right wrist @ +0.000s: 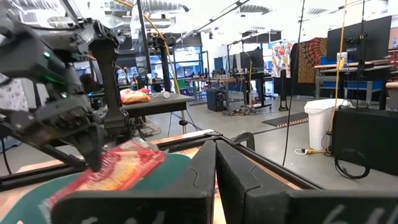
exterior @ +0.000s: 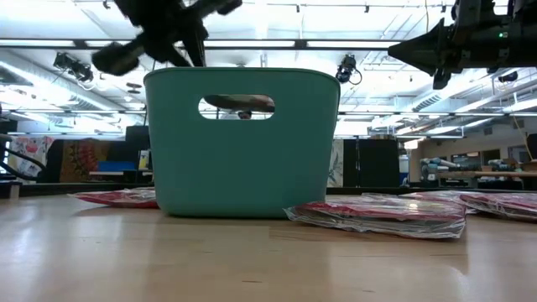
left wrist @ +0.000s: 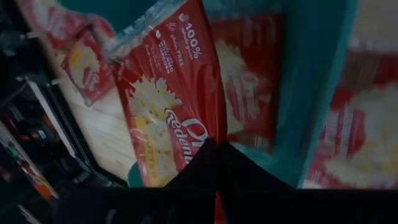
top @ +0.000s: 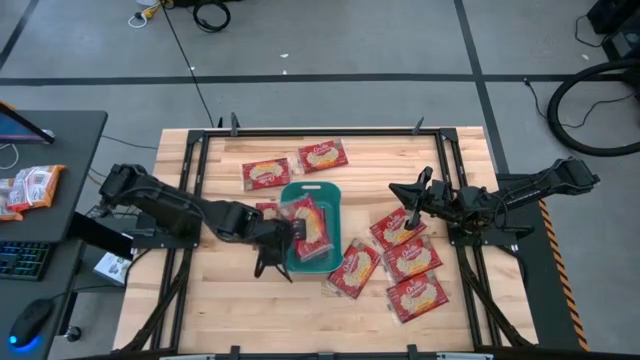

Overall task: Sort popcorn bags into baskets
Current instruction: Put the red popcorn bag into the green bin

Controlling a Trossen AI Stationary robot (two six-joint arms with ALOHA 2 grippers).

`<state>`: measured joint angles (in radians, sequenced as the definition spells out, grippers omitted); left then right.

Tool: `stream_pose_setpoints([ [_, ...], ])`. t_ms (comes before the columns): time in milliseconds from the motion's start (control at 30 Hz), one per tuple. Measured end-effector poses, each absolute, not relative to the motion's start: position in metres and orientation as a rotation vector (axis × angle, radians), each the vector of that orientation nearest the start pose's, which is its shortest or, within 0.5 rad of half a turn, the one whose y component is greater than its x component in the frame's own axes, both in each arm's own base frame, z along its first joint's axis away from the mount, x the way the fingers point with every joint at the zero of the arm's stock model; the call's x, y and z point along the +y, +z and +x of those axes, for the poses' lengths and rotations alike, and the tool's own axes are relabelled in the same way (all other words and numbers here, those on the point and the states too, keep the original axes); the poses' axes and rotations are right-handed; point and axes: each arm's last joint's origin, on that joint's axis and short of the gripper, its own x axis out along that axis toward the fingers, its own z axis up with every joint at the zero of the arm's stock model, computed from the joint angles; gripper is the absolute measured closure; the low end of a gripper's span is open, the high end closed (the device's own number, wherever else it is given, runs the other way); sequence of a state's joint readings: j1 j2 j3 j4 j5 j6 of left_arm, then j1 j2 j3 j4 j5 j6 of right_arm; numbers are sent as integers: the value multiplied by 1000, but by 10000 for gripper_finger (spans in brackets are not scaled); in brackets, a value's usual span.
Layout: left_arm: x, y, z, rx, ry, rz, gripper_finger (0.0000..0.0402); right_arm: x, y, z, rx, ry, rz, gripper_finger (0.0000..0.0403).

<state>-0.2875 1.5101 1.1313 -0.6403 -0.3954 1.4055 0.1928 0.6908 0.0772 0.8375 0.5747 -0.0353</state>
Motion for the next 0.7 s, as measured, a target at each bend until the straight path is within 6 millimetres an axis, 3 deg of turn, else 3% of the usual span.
stream_pose_setpoints([
  [367,-51,240,306,850,-809,1809,390,12,200,142,-198,-384,47,384],
  [700,-49,234,311,905,-741,1709,314,12,199,142,-193,-384,47,384],
])
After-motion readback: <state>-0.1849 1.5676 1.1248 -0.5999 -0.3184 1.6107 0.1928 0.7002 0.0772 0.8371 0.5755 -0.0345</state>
